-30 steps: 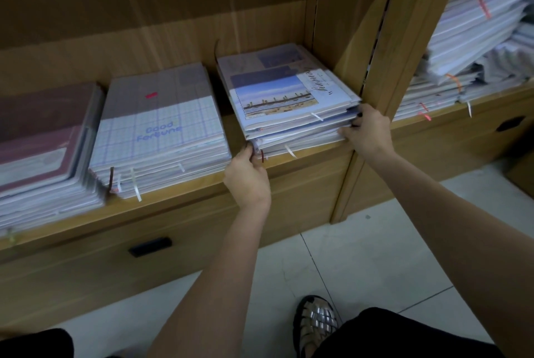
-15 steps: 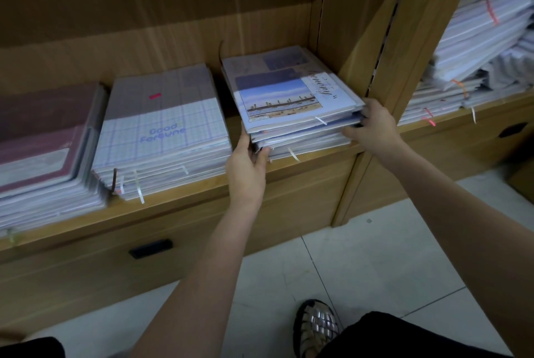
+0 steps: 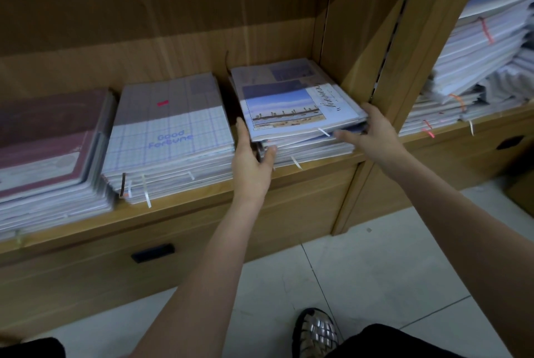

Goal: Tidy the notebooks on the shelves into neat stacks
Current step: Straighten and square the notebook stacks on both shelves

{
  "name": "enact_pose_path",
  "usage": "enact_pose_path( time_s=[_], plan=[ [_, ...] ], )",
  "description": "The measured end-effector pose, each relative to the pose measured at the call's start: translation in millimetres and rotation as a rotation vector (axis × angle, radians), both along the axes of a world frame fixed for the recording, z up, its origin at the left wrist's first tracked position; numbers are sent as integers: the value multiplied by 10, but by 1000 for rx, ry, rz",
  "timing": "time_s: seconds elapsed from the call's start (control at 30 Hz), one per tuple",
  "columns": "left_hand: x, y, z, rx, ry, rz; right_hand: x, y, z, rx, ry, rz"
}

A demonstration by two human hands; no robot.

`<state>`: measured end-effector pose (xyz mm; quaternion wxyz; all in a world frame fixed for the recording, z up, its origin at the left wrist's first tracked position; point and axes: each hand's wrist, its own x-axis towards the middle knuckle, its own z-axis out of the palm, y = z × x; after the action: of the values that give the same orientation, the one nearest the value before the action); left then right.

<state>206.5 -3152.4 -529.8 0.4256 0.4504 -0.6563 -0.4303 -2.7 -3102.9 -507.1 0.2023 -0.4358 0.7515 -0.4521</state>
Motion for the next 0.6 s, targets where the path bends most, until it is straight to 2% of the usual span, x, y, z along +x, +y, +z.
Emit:
enact_pose_path(
  time_s=[0.2, 0.47, 0.6],
  plan=[
    [-19, -31, -26, -20, 5, 7, 12, 17, 100, -45, 32, -18],
    [23, -44, 20, -53, -111, -37, 26, -3, 99, -24, 27, 15],
    [-10, -39, 74, 10, -38, -85, 39, -44, 109, -40, -45, 3]
  ],
)
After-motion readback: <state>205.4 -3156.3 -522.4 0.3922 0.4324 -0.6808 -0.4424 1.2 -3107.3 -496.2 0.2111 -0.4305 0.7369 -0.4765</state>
